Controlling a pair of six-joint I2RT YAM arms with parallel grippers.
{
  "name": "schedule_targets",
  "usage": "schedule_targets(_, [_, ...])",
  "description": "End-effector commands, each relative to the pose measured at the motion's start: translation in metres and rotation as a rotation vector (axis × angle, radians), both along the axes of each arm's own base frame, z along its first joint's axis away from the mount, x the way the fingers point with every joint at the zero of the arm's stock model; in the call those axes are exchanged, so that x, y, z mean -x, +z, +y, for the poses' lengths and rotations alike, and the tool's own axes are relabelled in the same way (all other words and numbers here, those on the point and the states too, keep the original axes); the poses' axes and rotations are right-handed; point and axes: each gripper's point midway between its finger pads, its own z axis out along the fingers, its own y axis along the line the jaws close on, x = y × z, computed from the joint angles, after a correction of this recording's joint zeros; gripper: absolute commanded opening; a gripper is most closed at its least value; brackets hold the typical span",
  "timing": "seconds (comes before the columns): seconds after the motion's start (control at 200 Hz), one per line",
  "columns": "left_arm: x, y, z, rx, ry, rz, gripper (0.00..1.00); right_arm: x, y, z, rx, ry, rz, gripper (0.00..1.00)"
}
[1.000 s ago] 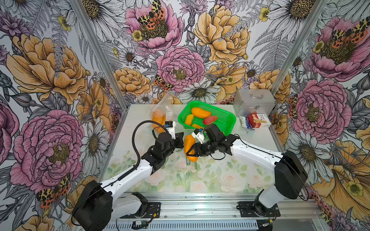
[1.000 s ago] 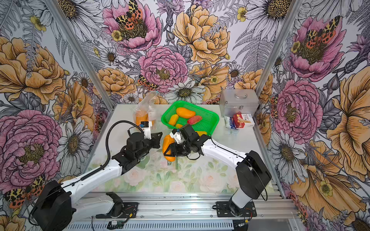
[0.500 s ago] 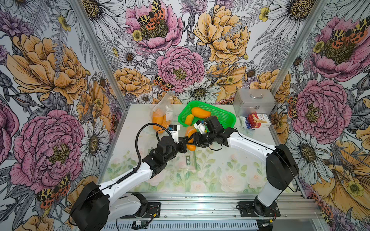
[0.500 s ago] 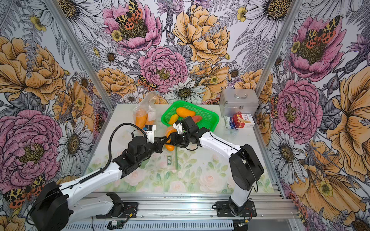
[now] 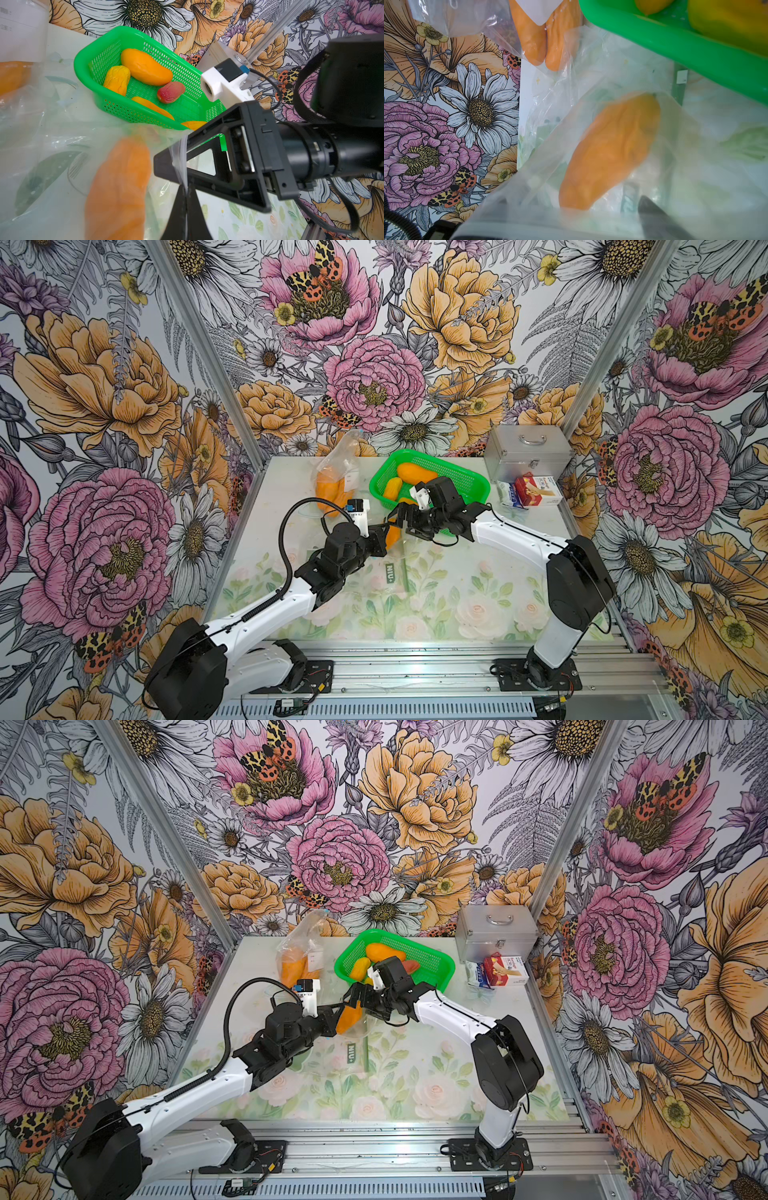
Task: Place the mango in a zip-top bag and seal the zipper
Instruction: Place the mango in the zipper food storage bag.
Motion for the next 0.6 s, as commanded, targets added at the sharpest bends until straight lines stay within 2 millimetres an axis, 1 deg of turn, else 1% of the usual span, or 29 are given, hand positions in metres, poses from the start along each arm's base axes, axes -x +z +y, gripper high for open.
schedule_targets(0.0, [-0.009,0.018,0.005,0.037,0.041,-0.024,0.00,-0.002,0.016,0.006,-0.030,0.005,-0.050,0.99])
schedule_targets(0.045, [-0.013,0.019,0.010,0.030,0.060,-0.027,0.00,0.000,0.019,0.005,-0.032,0.009,-0.058,0.99])
schedule_targets(0.195, [-0.025,0.018,0.030,0.017,0.137,-0.029,0.00,0.012,0.039,-0.001,-0.045,0.046,-0.116,0.94])
schedule_targets(0.3, [-0.030,0.018,0.042,0.014,0.176,-0.032,0.00,0.024,0.056,-0.011,-0.024,0.083,-0.171,0.92])
schedule_targets(0.39, [-0.033,0.017,0.047,0.010,0.189,-0.032,0.00,0.033,0.067,-0.022,0.011,0.111,-0.217,0.91])
schedule_targets(0.495, [-0.034,0.017,0.046,0.006,0.184,-0.033,0.00,0.035,0.077,-0.042,0.095,0.099,-0.270,0.90])
schedule_targets(0.55, [-0.034,0.017,0.045,0.004,0.180,-0.032,0.00,0.028,0.080,-0.057,0.149,0.058,-0.283,0.89])
schedule_targets(0.59, [-0.034,0.016,0.044,0.003,0.177,-0.029,0.00,0.020,0.078,-0.070,0.195,0.021,-0.282,0.88])
